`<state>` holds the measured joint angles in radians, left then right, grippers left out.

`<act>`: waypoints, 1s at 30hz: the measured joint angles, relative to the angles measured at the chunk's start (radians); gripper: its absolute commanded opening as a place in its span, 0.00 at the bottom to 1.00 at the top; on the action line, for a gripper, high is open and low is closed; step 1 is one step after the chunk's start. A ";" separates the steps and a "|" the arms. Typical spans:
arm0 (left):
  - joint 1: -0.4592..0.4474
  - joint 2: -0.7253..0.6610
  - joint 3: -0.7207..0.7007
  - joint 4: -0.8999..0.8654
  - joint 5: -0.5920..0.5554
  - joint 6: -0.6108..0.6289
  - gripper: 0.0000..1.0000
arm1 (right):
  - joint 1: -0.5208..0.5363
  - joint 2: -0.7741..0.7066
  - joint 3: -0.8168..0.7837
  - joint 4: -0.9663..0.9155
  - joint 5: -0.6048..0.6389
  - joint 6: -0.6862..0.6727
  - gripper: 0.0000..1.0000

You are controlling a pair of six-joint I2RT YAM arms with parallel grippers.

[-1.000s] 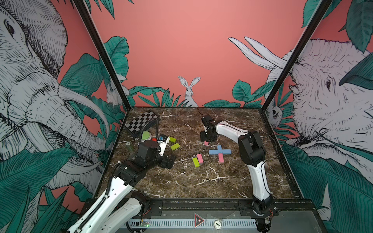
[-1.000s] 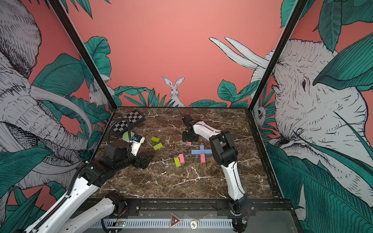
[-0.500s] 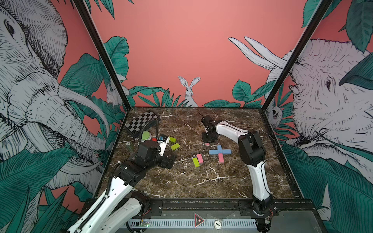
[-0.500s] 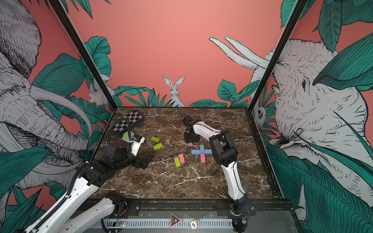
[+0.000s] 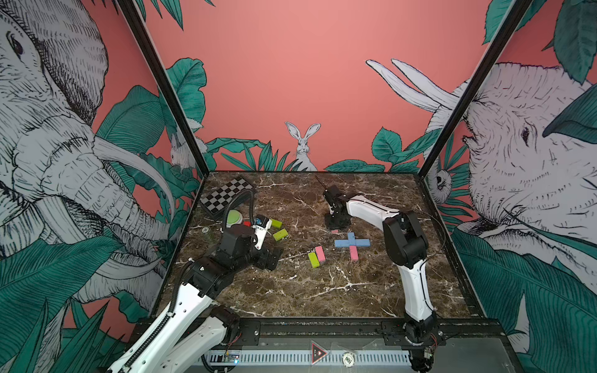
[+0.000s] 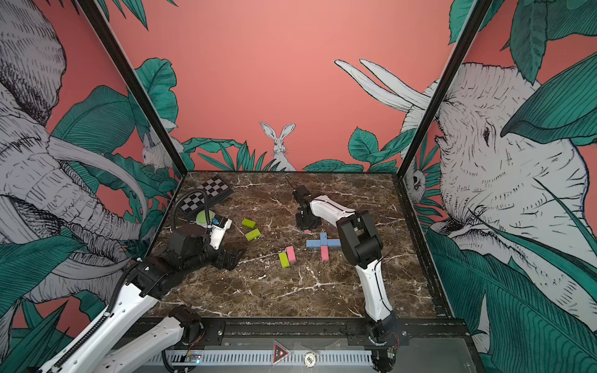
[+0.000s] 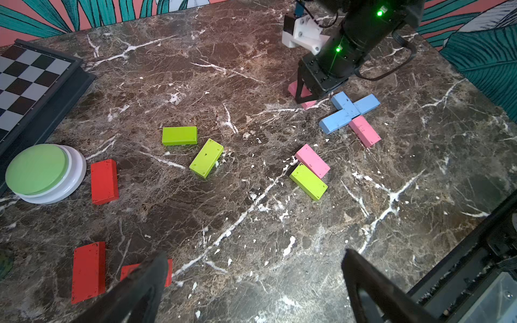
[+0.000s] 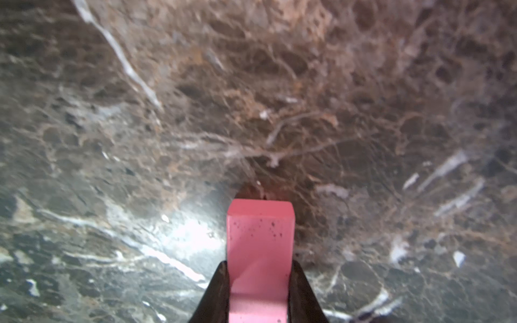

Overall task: Assemble the letter t with building blocks
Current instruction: Pick up the building block from the center of the board, then assemble the building block at the center of the board.

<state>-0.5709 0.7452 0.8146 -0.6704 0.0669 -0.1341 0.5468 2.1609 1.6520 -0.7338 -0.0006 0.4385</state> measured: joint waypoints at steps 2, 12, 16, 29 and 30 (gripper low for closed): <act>0.000 0.000 0.000 0.000 0.000 0.000 0.99 | 0.000 -0.017 -0.020 0.000 0.005 -0.002 0.17; 0.000 0.000 0.000 0.000 0.000 0.000 0.99 | 0.000 -0.211 -0.145 0.011 0.018 -0.001 0.17; 0.000 0.000 0.000 0.000 0.000 0.000 0.99 | 0.000 -0.315 -0.216 0.018 0.020 0.000 0.17; 0.000 -0.004 0.000 0.002 0.021 0.000 0.99 | 0.000 -0.628 -0.497 -0.006 0.025 0.016 0.18; 0.000 -0.006 0.000 0.002 0.023 0.000 0.99 | 0.000 -0.652 -0.520 -0.008 0.024 0.021 0.18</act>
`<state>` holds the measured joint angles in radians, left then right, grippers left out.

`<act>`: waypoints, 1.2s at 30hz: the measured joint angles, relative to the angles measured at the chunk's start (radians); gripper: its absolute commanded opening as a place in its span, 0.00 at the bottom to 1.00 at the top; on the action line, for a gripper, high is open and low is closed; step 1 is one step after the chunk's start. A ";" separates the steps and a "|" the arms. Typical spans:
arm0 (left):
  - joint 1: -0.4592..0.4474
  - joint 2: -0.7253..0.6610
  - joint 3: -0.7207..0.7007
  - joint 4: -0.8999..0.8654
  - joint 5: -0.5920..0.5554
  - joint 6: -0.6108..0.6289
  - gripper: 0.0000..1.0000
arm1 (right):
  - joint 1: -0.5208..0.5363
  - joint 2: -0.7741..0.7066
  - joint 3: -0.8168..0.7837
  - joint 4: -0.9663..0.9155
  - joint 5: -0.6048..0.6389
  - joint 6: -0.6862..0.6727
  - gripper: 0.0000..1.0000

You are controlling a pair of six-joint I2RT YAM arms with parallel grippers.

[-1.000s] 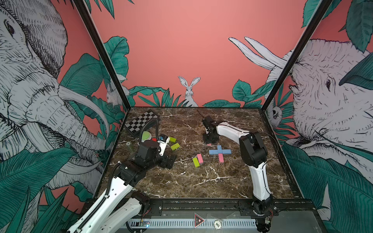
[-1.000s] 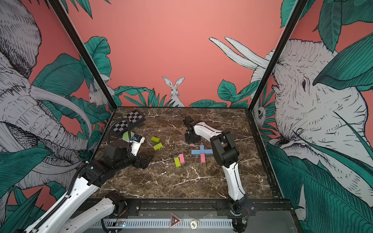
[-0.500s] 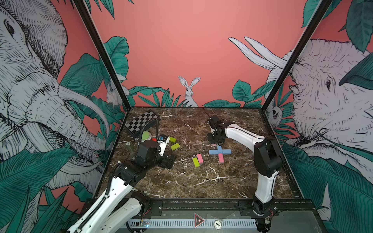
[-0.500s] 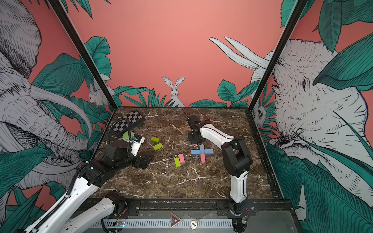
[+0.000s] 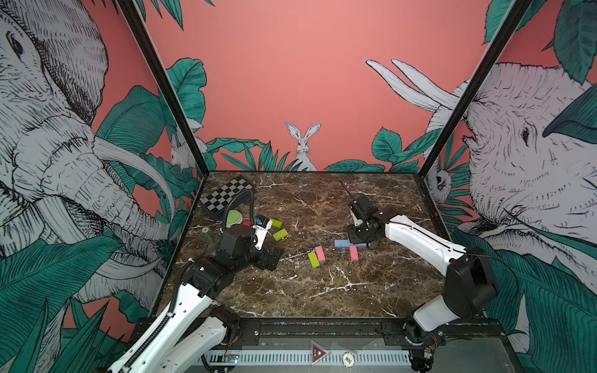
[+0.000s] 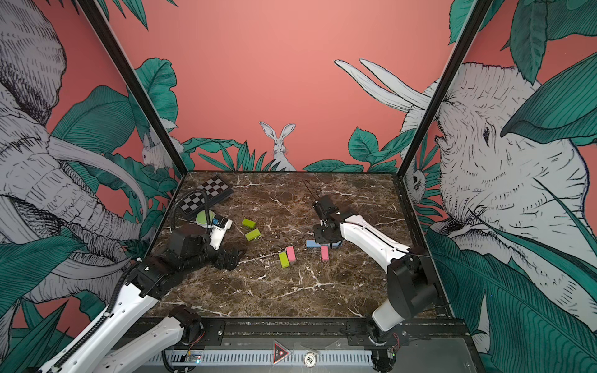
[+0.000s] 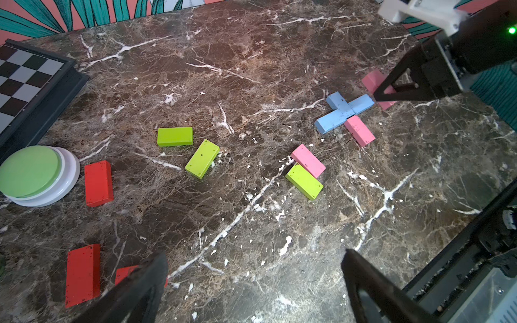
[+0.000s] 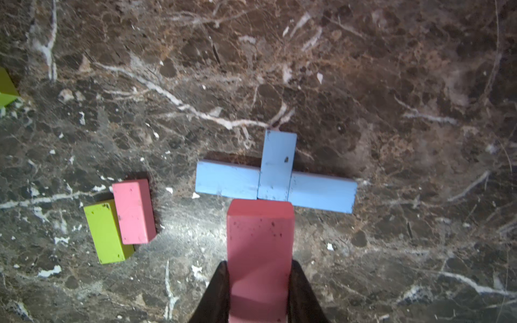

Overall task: Assemble the letter t with building blocks
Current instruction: Assemble the building block at the center of the board.

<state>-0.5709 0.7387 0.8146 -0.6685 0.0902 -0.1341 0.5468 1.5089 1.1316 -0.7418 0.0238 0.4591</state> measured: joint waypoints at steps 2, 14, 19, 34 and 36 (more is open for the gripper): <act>0.000 -0.008 0.000 0.002 0.004 0.000 0.99 | 0.000 -0.045 -0.046 -0.001 -0.003 0.009 0.18; 0.000 -0.041 -0.012 0.031 0.069 -0.001 0.99 | 0.007 -0.232 -0.326 0.015 -0.054 0.079 0.19; -0.003 -0.040 -0.012 0.035 0.083 -0.001 0.99 | 0.030 -0.271 -0.396 0.043 -0.067 0.114 0.19; -0.005 -0.042 -0.012 0.042 0.072 -0.001 0.99 | 0.095 -0.194 -0.456 0.189 -0.073 0.171 0.19; -0.005 -0.043 -0.012 0.042 0.069 -0.001 0.99 | 0.100 -0.176 -0.456 0.201 -0.073 0.171 0.19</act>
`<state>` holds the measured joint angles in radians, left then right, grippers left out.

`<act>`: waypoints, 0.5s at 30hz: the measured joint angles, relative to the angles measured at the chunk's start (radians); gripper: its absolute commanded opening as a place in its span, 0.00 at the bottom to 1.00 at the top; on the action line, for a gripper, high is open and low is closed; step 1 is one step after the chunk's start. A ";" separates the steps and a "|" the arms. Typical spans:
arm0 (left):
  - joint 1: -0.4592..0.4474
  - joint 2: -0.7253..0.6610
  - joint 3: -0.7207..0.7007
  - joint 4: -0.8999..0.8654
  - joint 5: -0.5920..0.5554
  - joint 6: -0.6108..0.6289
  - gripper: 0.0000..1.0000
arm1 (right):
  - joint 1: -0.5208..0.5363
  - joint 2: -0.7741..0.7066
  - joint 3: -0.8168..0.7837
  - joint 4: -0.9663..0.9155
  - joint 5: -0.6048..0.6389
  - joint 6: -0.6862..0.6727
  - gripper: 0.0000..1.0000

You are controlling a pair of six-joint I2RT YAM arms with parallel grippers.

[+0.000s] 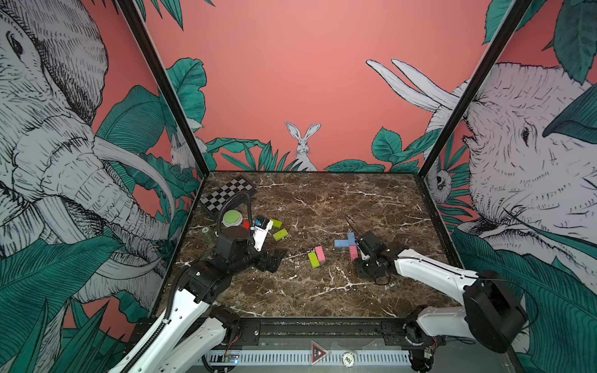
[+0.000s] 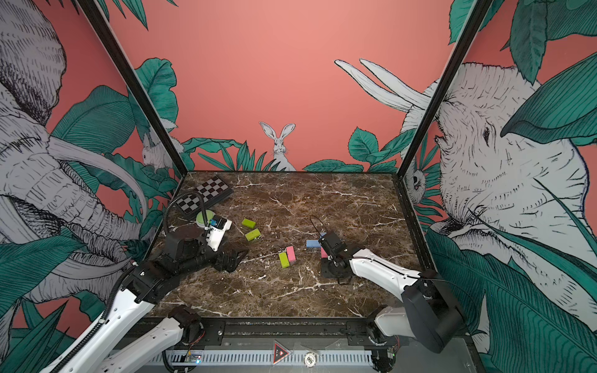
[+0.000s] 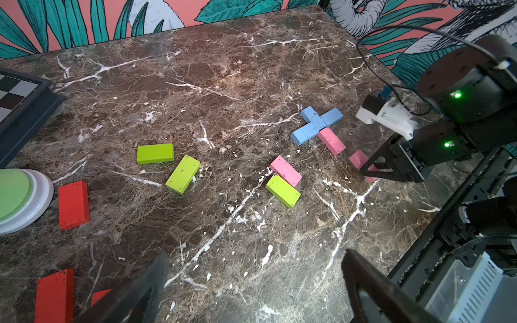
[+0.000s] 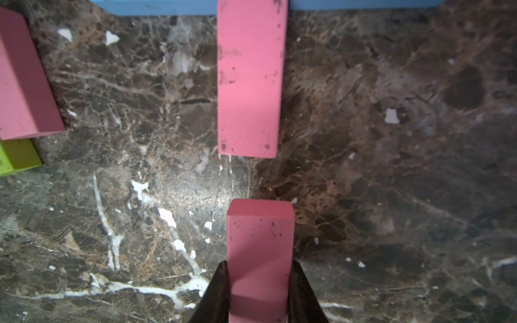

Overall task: Assemble the letter t with building blocks
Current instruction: Assemble the building block at the center of the board.

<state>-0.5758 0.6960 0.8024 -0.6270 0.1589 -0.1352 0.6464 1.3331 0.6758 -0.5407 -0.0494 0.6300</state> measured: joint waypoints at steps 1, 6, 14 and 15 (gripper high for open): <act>0.000 0.000 0.000 0.000 -0.001 0.000 0.99 | 0.001 0.008 0.000 0.005 0.000 0.001 0.19; 0.000 0.000 0.000 0.000 -0.005 0.000 0.99 | 0.003 0.035 0.000 0.021 0.001 0.003 0.20; 0.000 0.000 0.000 0.000 -0.012 0.000 0.99 | 0.008 0.063 0.001 0.039 0.005 0.003 0.21; 0.000 0.000 0.000 0.000 -0.013 0.000 0.99 | 0.008 0.063 0.002 0.039 0.005 0.003 0.22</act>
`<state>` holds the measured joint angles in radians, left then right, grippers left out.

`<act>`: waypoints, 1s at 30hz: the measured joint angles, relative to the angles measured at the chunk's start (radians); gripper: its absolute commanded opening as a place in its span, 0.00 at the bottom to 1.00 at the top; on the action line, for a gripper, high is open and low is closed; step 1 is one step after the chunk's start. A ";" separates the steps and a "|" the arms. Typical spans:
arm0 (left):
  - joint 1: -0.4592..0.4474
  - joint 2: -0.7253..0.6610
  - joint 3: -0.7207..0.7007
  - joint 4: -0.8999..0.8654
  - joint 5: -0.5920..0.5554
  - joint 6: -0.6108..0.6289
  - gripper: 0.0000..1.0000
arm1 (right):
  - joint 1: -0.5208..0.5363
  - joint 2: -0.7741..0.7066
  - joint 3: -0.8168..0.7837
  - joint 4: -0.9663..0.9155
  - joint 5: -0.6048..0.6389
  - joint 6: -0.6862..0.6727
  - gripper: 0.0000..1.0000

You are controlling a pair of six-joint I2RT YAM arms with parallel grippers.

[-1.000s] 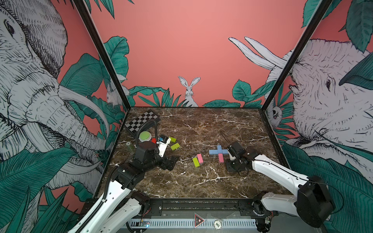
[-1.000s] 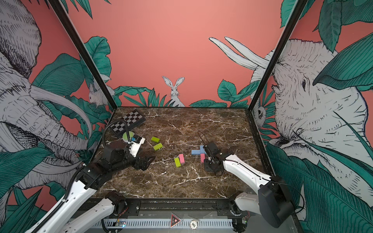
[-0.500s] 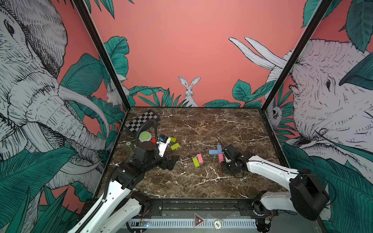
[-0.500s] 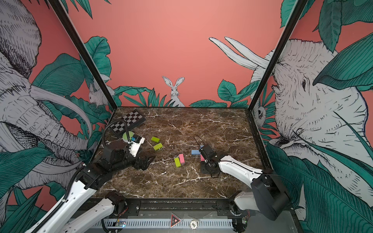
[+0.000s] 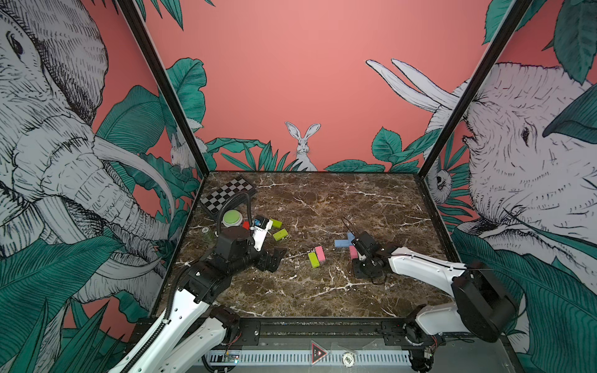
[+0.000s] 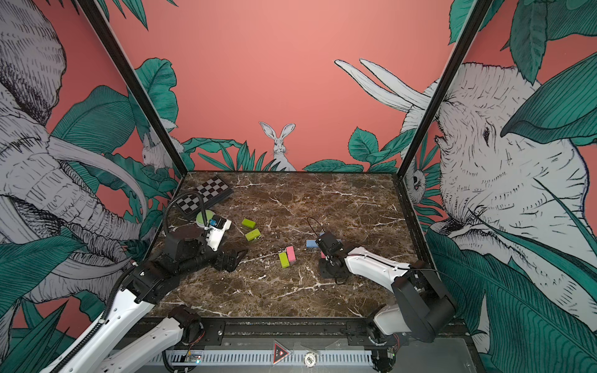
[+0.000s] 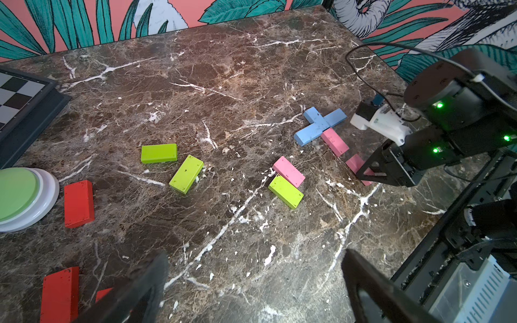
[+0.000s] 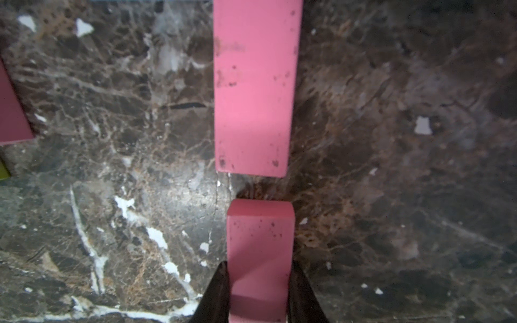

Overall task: Assemble the letter t with building blocks
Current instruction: Assemble the building block at the center of the board.

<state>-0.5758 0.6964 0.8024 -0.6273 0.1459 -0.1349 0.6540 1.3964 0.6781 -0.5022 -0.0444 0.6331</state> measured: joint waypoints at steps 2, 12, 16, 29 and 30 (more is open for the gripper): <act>0.000 0.000 0.000 0.000 -0.001 0.000 0.99 | 0.000 0.002 0.001 0.002 0.001 0.000 0.22; 0.000 0.004 0.000 0.000 -0.004 0.000 0.99 | 0.001 0.014 0.010 0.006 0.004 0.000 0.23; 0.000 0.004 0.000 0.000 -0.005 0.000 0.99 | 0.001 0.024 0.017 0.006 0.005 -0.001 0.23; 0.000 0.012 0.000 -0.001 -0.008 0.000 0.99 | 0.001 0.039 0.030 0.005 0.008 -0.001 0.25; 0.000 0.012 0.000 -0.001 -0.008 0.000 0.99 | 0.001 0.042 0.032 0.006 0.009 -0.001 0.25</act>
<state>-0.5758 0.7086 0.8024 -0.6281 0.1383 -0.1349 0.6548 1.4384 0.7097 -0.4961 -0.0357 0.6319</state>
